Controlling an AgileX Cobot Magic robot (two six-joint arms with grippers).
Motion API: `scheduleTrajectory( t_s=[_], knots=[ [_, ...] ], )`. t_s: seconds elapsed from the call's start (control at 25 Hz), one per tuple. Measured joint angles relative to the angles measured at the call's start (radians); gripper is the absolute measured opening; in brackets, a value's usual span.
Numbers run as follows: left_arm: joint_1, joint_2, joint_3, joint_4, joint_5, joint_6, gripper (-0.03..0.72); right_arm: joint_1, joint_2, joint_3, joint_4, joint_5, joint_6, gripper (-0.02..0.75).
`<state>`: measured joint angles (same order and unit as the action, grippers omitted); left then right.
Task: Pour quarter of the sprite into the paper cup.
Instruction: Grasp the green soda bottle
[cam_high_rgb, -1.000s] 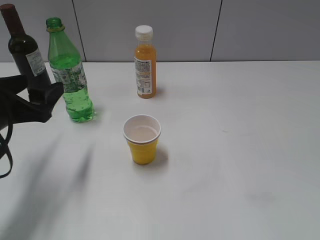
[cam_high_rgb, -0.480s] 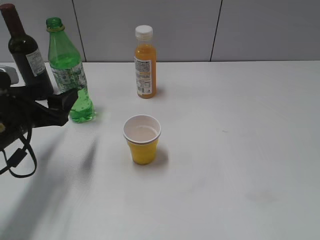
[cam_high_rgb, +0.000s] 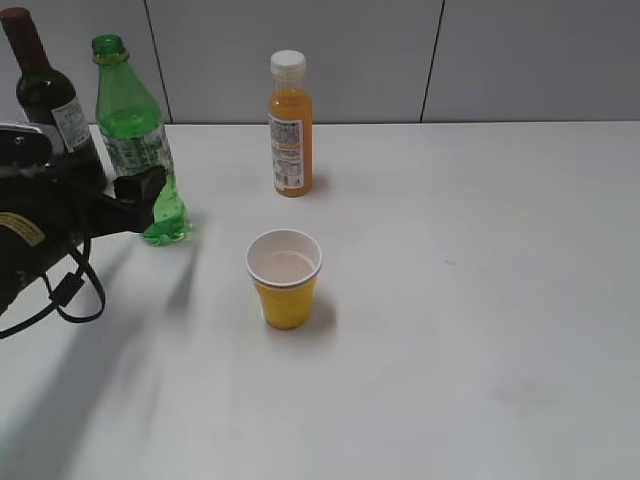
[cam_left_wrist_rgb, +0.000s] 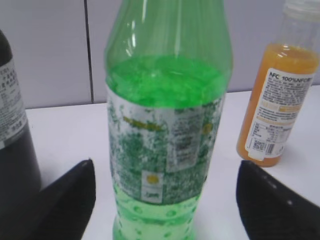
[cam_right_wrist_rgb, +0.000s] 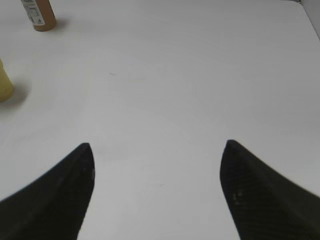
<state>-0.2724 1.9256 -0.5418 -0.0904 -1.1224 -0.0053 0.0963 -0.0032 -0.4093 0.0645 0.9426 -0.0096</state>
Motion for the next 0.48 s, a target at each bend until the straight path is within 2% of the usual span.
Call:
scheduleTrajectory(
  t_s=[0.48],
  knots=[
    [0.004,0.095,-0.131,0.008,0.070,-0.028,0.675,0.000,0.000,0.000,0.000,0.000,0.001,0.590]
  ],
)
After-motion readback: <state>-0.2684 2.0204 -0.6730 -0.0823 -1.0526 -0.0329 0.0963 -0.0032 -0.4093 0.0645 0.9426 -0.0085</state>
